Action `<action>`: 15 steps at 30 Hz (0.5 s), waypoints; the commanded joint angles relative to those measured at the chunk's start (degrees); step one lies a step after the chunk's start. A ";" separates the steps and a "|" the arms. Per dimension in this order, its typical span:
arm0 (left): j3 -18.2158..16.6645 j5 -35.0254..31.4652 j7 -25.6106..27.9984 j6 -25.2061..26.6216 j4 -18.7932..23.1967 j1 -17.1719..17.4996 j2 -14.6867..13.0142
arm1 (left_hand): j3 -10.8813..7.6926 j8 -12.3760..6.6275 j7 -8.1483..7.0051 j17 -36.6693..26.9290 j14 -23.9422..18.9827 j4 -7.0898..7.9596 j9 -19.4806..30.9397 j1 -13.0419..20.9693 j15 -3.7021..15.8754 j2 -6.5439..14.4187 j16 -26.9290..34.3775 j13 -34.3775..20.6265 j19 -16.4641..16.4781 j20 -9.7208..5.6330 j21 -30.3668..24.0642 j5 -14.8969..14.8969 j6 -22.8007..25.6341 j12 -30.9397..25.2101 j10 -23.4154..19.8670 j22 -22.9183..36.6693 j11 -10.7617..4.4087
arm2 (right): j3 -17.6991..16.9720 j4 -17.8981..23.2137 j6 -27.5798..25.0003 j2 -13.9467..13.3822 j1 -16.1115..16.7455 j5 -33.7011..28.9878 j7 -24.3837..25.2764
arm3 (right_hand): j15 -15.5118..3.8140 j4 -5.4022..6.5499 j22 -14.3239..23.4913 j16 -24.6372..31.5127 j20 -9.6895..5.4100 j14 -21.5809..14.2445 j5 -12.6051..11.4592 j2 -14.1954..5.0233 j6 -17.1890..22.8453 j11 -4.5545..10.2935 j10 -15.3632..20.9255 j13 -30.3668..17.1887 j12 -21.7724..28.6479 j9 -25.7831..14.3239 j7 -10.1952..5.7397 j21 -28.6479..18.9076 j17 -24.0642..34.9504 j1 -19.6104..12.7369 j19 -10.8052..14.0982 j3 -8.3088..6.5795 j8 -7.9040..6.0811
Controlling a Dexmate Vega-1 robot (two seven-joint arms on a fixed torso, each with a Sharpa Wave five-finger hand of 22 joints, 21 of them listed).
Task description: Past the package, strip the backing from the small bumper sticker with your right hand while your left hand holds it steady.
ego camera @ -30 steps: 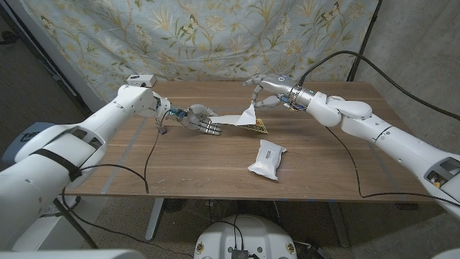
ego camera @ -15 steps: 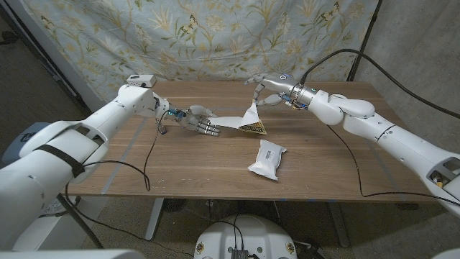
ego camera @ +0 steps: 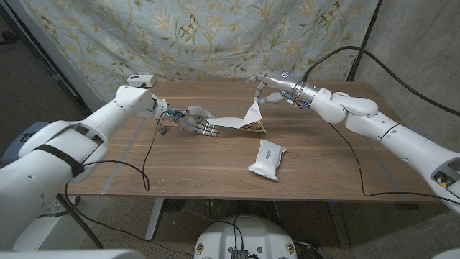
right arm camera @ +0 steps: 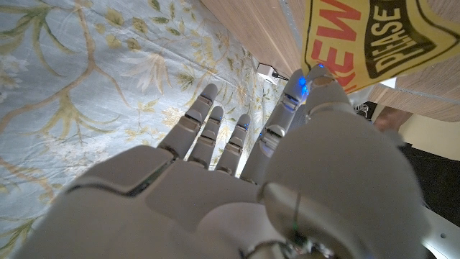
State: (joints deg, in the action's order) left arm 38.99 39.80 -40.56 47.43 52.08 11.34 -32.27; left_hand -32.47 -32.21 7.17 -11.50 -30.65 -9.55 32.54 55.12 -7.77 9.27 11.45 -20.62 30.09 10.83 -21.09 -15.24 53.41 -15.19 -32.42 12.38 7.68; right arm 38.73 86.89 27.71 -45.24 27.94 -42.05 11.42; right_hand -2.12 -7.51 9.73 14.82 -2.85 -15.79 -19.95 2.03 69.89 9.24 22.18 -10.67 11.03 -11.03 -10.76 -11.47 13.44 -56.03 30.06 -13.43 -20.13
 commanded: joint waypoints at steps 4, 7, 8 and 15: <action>-0.44 -0.24 -0.06 0.84 1.93 1.29 -1.56 | -0.14 -0.26 0.23 -0.07 0.24 0.42 0.19 0.83 -0.10 -0.01 -0.03 -0.22 -0.66 0.05 -0.23 0.04 -0.46 0.48 0.35 0.32 0.25 | -1.39 2.34 -1.60 -1.59 1.44 -0.76 -0.40 | -5.91 -0.13 0.32 -0.17 -0.75 -0.60 -0.34 -0.14 0.28 -0.05 0.19 -0.11 -0.05 -0.26 -0.19 -0.02 0.25 -0.29 0.25 0.33 -0.17; -0.16 -0.46 -0.15 1.36 2.64 1.40 -2.21 | -0.14 -0.30 0.18 -0.07 0.36 0.46 0.28 0.81 -0.16 0.01 -0.04 -0.27 -0.70 0.07 -0.27 0.05 -0.52 0.53 0.43 0.33 0.30 | -1.55 2.61 -1.86 -1.75 1.70 -0.75 -0.57 | -5.96 -0.12 0.32 -0.19 -0.70 -0.61 -0.35 -0.13 0.29 -0.07 0.17 -0.11 -0.06 -0.26 -0.20 -0.05 0.25 -0.28 0.32 0.34 -0.16; -0.20 -0.44 -0.13 1.49 3.08 1.54 -2.56 | -0.14 -0.31 0.20 -0.07 0.39 0.45 0.27 0.82 -0.18 0.02 -0.04 -0.27 -0.74 0.05 -0.27 0.05 -0.49 0.52 0.41 0.33 0.28 | -1.60 2.70 -1.93 -1.80 1.77 -0.67 -0.68 | -5.99 -0.09 0.32 -0.18 -0.71 -0.62 -0.36 -0.16 0.26 -0.05 0.16 -0.11 -0.06 -0.26 -0.23 -0.05 0.27 -0.25 0.32 0.35 -0.14; -0.96 0.01 0.95 2.27 5.52 2.15 -4.34 | -0.22 -0.34 0.32 -0.03 0.52 0.50 0.30 0.79 -0.23 0.05 0.01 -0.42 -0.99 0.16 -0.37 0.07 -0.61 0.63 0.56 0.35 0.35 | -1.98 3.55 -2.47 -2.24 2.47 -0.78 -0.80 | -5.98 -0.07 0.32 -0.18 -0.67 -0.68 -0.40 -0.22 0.30 -0.11 0.25 -0.11 -0.03 -0.27 -0.17 -0.05 0.30 -0.25 0.36 0.34 -0.13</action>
State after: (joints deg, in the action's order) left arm 38.59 39.61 -40.56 48.58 54.66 12.66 -34.30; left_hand -32.72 -32.20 7.25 -11.47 -30.37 -9.31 32.57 55.36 -7.88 9.51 11.64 -20.89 29.14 10.95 -21.31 -15.24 52.88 -14.80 -32.22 12.65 7.88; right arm 37.47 89.09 26.11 -46.68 29.36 -42.68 10.96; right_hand -2.35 -7.51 9.73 14.82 -2.85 -16.02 -19.90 2.03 69.88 9.24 22.18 -10.66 11.03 -11.09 -10.75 -11.47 13.44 -56.03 30.06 -13.43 -20.07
